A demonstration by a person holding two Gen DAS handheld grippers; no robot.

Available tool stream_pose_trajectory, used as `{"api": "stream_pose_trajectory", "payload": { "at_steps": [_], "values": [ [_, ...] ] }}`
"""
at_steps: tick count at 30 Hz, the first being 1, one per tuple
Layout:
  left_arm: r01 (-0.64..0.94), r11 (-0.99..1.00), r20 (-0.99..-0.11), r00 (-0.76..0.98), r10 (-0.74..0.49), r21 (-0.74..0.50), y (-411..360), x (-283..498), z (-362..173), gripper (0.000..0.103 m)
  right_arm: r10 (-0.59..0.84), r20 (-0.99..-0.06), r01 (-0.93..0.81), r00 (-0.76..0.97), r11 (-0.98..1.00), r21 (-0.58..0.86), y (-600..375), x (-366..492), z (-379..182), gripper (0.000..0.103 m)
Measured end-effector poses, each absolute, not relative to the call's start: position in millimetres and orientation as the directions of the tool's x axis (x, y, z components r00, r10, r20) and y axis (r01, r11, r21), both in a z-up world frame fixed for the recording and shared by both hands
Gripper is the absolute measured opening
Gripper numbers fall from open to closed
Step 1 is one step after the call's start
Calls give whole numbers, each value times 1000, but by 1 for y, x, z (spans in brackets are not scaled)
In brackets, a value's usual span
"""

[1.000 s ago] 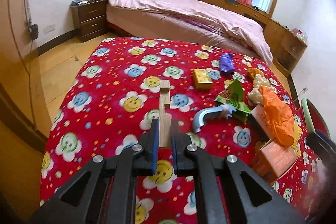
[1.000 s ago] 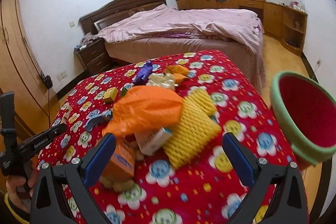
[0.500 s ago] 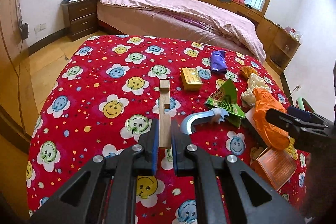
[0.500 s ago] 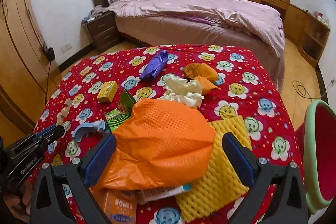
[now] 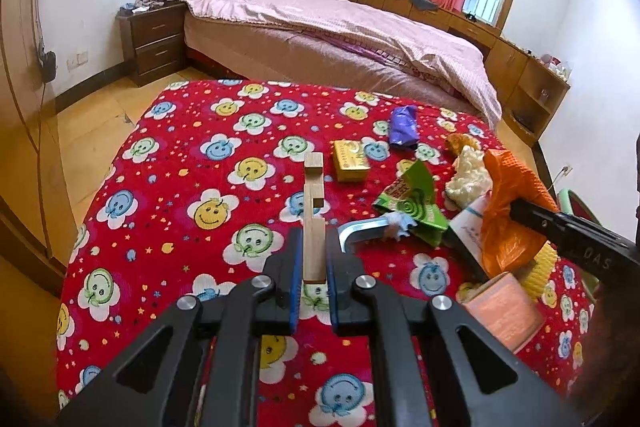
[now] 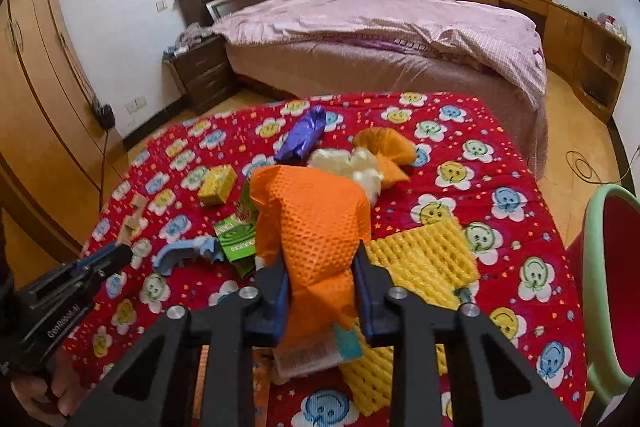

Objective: Collect trash
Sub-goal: 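Grasp the orange mesh bag with the right tool while the left tool holds the stick, then carry stick and orange bag over the green-rimmed bucket and open both tools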

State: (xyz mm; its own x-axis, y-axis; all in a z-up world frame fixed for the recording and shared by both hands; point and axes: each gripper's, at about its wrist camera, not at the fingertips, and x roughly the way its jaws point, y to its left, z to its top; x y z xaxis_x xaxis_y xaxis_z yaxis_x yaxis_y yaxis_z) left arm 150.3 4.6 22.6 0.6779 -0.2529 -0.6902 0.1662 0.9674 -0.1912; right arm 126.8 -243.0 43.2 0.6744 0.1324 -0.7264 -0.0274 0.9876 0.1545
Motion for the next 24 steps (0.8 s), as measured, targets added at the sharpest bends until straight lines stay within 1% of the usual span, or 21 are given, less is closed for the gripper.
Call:
{"api": "stream_pose_trajectory", "payload": {
  "at_steps": [10,16,24],
  "values": [
    [224,951,-660,685,-309,-213,-17,132,48,10,136,-646,-9,751,981,195,-271,88,85,27],
    [274,937,-645,681,-347,-215,-38,122,66,10,79,-615,46,784,982,185,-296,62,101,27],
    [347,912,-648,646,-402,-220,-81,116,77,10,-9,-613,156,790,970,187,-342,32,103,27]
  ]
}}
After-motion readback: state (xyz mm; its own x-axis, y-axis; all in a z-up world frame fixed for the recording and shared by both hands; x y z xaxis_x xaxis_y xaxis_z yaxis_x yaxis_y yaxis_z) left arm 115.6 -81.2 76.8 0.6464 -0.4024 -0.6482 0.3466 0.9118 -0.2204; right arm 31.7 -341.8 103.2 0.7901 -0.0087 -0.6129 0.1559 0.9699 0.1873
